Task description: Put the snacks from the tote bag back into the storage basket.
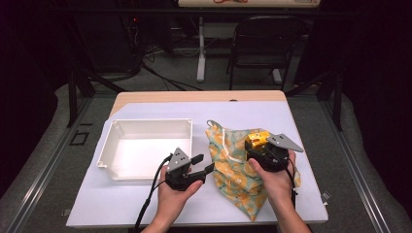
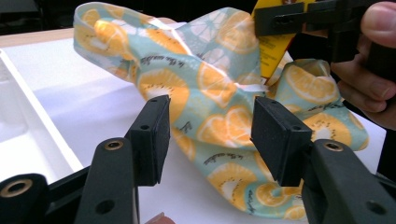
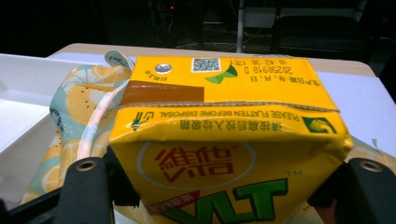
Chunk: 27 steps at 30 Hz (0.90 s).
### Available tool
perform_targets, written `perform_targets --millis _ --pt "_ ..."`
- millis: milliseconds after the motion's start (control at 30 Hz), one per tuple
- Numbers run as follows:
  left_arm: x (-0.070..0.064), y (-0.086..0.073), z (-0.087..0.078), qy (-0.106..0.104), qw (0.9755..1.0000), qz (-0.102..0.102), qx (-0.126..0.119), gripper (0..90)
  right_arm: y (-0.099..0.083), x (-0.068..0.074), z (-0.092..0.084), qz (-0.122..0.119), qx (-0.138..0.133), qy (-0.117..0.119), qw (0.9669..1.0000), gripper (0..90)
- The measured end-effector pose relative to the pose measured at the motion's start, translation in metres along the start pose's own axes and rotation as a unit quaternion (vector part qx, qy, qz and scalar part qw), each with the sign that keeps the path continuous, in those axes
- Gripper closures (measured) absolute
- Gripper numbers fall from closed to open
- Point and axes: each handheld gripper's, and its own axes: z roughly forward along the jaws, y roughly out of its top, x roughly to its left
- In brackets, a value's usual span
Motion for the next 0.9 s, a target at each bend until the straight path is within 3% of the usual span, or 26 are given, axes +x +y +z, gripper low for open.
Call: perform_targets --millis 100,467,600,700,900 --pt "0.0 0.001 0.0 0.001 0.9999 -0.003 -0.011 46.1 0.003 -0.003 -0.002 0.002 -0.004 0.001 1.0 31.0" --pt "0.004 0.003 0.0 0.003 1.0 0.0 -0.009 41.1 0.005 -0.008 -0.005 0.006 -0.014 0.009 0.9998 30.9" --pt "0.006 0.002 0.0 0.005 1.0 -0.002 -0.008 41.5 -0.005 -0.003 0.001 -0.008 -0.003 0.013 0.9999 30.8" --pt "0.007 0.002 -0.002 0.008 0.9999 -0.006 -0.008 41.9 -0.02 -0.003 0.016 -0.021 0.003 0.011 0.9997 30.8" --pt "0.011 0.0 -0.004 0.012 0.9998 -0.012 -0.006 42.5 -0.045 -0.006 0.04 -0.023 0.026 -0.001 0.9994 30.8"
